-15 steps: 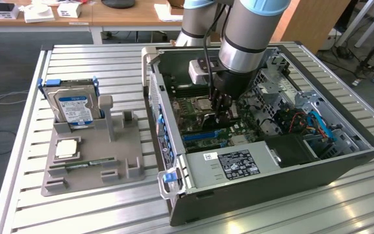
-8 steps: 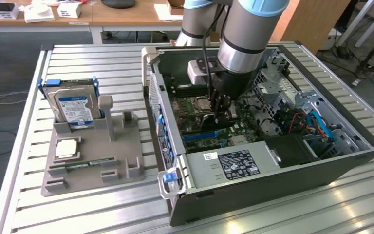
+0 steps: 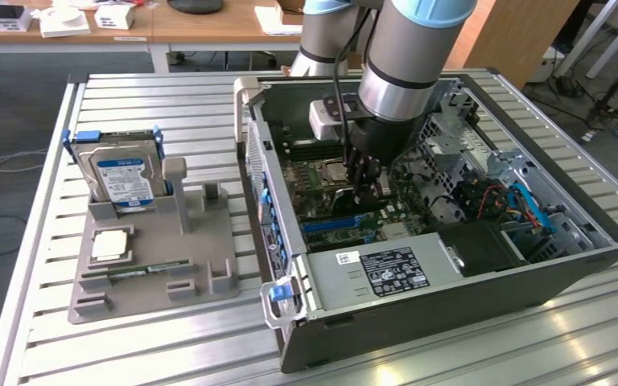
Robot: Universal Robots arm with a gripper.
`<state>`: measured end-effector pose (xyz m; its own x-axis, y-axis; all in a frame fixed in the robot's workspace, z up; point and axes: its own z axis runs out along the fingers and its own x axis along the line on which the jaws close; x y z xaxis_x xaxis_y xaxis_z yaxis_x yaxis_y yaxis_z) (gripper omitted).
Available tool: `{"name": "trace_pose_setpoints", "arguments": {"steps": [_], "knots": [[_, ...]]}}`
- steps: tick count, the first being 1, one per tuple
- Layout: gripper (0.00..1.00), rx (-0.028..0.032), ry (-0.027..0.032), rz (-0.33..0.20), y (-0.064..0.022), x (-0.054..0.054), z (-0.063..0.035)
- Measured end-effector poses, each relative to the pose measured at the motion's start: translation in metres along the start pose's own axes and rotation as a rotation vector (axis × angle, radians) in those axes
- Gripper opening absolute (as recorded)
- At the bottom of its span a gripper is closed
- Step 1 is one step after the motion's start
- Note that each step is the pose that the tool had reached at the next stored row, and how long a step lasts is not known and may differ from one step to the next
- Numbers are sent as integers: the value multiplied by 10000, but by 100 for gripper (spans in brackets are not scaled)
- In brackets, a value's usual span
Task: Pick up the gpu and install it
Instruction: 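Insert the gpu into the slot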
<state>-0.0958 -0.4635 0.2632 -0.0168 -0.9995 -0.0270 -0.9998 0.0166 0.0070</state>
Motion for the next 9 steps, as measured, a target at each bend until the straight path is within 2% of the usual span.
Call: {"name": "trace_pose_setpoints", "arguments": {"steps": [9], "knots": [[28, 1, -2, 0, 0, 0, 24]]}}
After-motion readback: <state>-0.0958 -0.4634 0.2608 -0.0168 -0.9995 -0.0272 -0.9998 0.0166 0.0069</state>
